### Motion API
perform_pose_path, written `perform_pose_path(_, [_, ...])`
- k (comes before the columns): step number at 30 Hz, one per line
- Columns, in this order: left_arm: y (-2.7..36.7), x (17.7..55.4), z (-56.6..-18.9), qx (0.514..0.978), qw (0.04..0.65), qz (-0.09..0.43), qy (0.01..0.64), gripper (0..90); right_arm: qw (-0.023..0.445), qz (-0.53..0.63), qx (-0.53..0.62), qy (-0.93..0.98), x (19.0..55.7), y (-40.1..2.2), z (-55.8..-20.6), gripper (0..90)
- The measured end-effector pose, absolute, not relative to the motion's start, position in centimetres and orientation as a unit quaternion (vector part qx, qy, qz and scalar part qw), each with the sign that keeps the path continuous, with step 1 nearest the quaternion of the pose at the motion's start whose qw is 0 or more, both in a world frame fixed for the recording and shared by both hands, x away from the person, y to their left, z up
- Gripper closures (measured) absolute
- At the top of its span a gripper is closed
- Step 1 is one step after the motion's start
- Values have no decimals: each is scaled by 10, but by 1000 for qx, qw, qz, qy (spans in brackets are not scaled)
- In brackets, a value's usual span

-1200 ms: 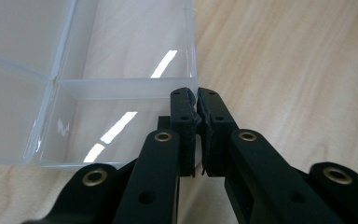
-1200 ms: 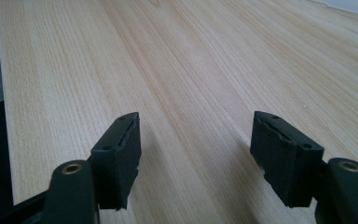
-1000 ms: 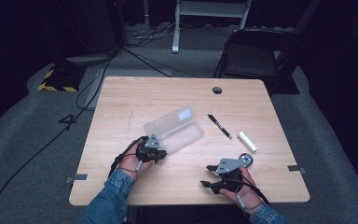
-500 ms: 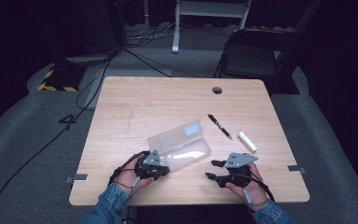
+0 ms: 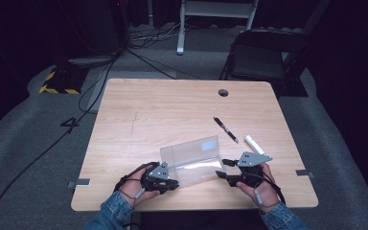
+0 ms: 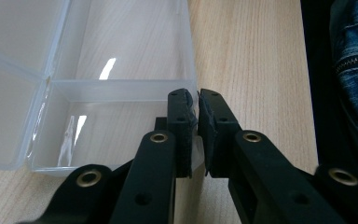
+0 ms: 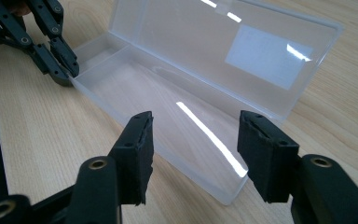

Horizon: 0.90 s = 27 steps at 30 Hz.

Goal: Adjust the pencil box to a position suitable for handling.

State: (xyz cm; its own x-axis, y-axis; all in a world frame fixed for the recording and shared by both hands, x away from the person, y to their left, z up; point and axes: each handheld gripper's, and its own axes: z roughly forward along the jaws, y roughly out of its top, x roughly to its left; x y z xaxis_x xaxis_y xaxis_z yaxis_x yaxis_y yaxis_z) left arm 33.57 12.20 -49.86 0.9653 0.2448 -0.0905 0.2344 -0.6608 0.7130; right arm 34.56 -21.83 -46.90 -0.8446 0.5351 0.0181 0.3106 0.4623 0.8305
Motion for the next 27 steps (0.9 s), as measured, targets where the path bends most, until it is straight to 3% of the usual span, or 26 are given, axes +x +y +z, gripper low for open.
perform_pose_path(3, [122,336,-498,909,391,10,145,746,126,454,252,845,346,-219,-468,466])
perform_pose_path(5, [122,337,-497,904,398,14,156,631,126,455,252,845,346,-220,-468,463])
perform_pose_path(8, [124,338,-495,896,411,20,166,572,127,454,254,845,346,-220,-468,460])
perform_pose_path(19, [125,337,-489,884,422,51,194,437,132,456,266,839,350,-226,-463,449])
perform_pose_path(27, [134,329,-478,866,425,107,239,424,146,454,291,829,356,-238,-456,455])
